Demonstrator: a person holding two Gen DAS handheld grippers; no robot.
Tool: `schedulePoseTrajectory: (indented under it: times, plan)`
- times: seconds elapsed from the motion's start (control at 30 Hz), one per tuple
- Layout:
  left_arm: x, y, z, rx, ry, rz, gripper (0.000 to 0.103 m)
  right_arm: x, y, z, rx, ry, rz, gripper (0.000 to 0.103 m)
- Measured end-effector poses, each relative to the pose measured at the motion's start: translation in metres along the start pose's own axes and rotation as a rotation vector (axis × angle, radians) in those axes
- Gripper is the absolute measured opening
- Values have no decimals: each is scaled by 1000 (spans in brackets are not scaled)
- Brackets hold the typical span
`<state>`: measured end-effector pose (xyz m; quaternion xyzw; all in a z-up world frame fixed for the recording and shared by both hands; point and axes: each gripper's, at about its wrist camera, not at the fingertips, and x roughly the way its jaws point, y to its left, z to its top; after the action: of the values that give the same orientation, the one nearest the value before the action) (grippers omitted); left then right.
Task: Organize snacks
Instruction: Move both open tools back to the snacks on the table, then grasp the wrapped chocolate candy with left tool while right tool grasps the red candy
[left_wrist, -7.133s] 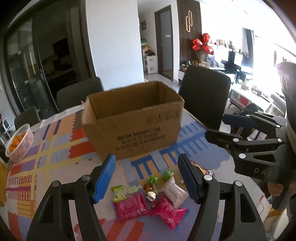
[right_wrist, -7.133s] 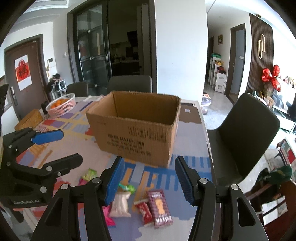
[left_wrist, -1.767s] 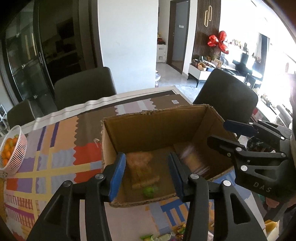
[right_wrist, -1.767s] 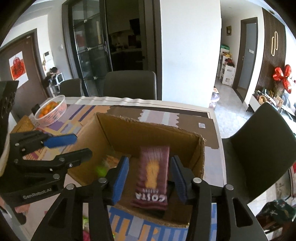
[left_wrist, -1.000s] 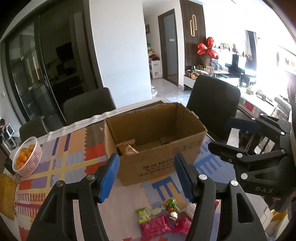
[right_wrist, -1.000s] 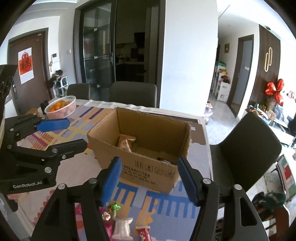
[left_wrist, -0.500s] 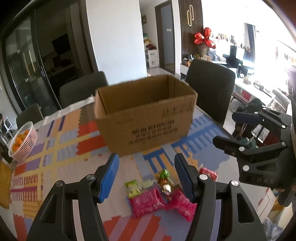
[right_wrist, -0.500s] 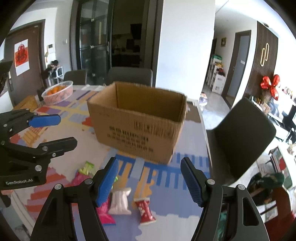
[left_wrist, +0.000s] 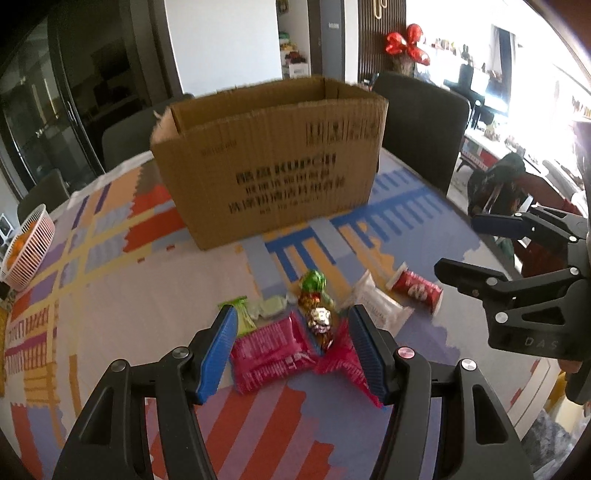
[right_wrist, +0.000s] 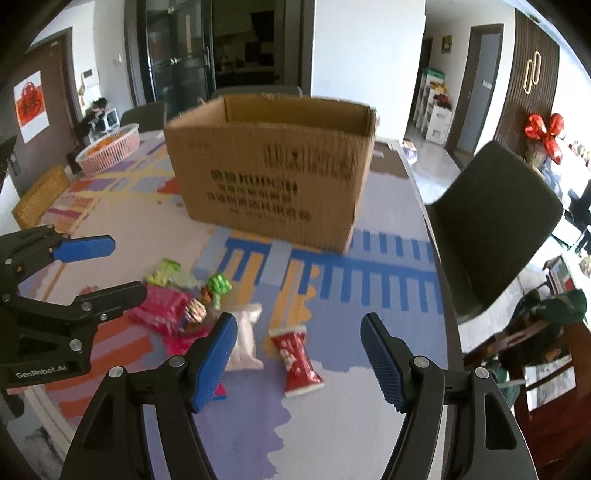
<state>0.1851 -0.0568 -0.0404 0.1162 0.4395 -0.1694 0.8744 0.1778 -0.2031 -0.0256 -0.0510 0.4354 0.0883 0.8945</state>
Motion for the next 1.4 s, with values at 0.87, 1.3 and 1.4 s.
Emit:
schedulePoseTrajectory:
  times: [0.87,1.3,1.4]
  plan:
    - [70,-7,-8,38,94,-130,29,61,-5,-28,39,172,24,55]
    - [84,-11,-6,26,117,-129,24,73,-4,-25,43,198,65,40]
    - [86,-10,-6,10,119,-131,23,77,-3,-25,48,209,75,35]
